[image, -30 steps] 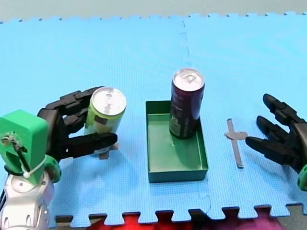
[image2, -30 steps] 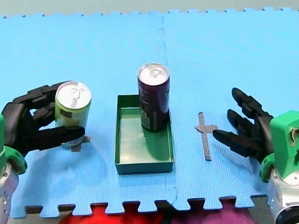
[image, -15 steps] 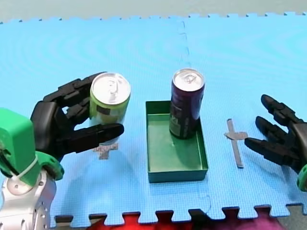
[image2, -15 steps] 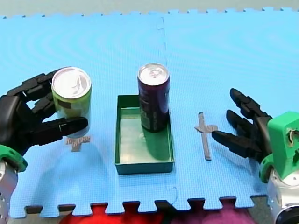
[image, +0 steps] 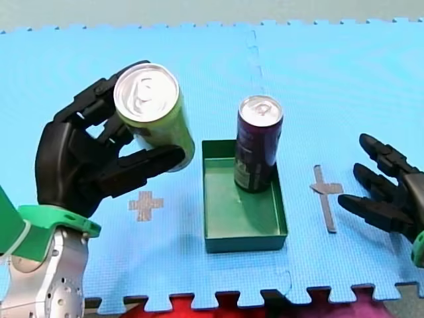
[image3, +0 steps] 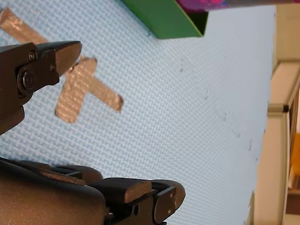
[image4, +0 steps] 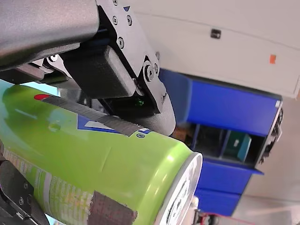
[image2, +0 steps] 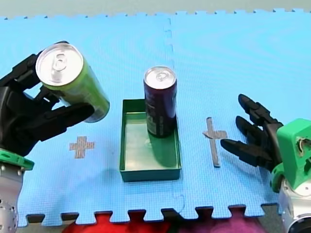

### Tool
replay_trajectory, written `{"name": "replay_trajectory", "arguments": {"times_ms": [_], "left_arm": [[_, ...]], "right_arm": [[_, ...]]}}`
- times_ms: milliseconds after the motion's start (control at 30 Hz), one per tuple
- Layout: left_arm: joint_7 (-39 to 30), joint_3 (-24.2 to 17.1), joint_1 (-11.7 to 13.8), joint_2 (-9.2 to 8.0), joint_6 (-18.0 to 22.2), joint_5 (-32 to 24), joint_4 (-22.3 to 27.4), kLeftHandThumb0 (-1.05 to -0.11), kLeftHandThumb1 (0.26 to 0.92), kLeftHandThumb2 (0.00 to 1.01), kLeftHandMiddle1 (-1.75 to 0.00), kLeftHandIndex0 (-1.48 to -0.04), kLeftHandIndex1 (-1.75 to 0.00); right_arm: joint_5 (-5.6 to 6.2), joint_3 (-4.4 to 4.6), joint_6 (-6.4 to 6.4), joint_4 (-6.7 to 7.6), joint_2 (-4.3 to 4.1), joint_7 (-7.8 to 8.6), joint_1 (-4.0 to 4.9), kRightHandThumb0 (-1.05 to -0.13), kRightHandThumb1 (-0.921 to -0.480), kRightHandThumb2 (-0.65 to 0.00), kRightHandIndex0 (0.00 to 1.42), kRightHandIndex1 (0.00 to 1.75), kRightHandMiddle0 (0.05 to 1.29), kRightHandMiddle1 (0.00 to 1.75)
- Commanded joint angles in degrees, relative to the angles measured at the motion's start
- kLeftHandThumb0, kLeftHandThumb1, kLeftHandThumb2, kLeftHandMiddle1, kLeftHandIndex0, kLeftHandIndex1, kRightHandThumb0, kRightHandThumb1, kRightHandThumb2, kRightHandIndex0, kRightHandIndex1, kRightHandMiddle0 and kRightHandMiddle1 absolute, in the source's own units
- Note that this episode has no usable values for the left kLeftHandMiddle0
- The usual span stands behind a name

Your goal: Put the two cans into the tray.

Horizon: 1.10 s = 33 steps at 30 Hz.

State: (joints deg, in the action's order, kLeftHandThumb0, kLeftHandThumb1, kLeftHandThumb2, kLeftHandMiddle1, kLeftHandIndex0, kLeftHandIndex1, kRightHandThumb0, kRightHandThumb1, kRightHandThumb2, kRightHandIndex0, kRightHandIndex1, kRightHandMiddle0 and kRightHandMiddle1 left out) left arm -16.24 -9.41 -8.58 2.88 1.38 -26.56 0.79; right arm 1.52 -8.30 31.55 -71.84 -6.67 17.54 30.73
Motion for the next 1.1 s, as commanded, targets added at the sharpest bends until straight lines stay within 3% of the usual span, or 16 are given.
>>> {"name": "replay_trajectory", "arguments": {"times_ms": [0,800,1067], "left_arm": [[0.2,0.3,0.1,0.39,-0.2,-0.7,1.5,-0.406,0.730,0.00,-0.01,-1.30,0.00],[1.4,5.4,1.4,3.37,-6.0,-0.6,3.8,-0.405,0.731,0.00,-0.01,-1.30,0.00],[2.0,7.9,1.5,4.76,-5.4,2.2,2.9,-0.410,0.735,0.00,-0.01,-1.31,0.00]], "right_arm": [[-0.31,0.12,-0.70,-0.45,-0.17,-0.09,-0.54,-0.896,-0.764,0.000,0.36,0.00,0.31,0.00],[-0.47,0.36,-0.61,-0.36,0.22,-0.51,-0.71,-0.898,-0.769,-0.001,0.36,0.00,0.32,0.00],[-0.48,0.39,-0.55,-0.35,0.33,-0.69,-0.75,-0.904,-0.776,-0.002,0.36,0.00,0.32,0.00]]}}
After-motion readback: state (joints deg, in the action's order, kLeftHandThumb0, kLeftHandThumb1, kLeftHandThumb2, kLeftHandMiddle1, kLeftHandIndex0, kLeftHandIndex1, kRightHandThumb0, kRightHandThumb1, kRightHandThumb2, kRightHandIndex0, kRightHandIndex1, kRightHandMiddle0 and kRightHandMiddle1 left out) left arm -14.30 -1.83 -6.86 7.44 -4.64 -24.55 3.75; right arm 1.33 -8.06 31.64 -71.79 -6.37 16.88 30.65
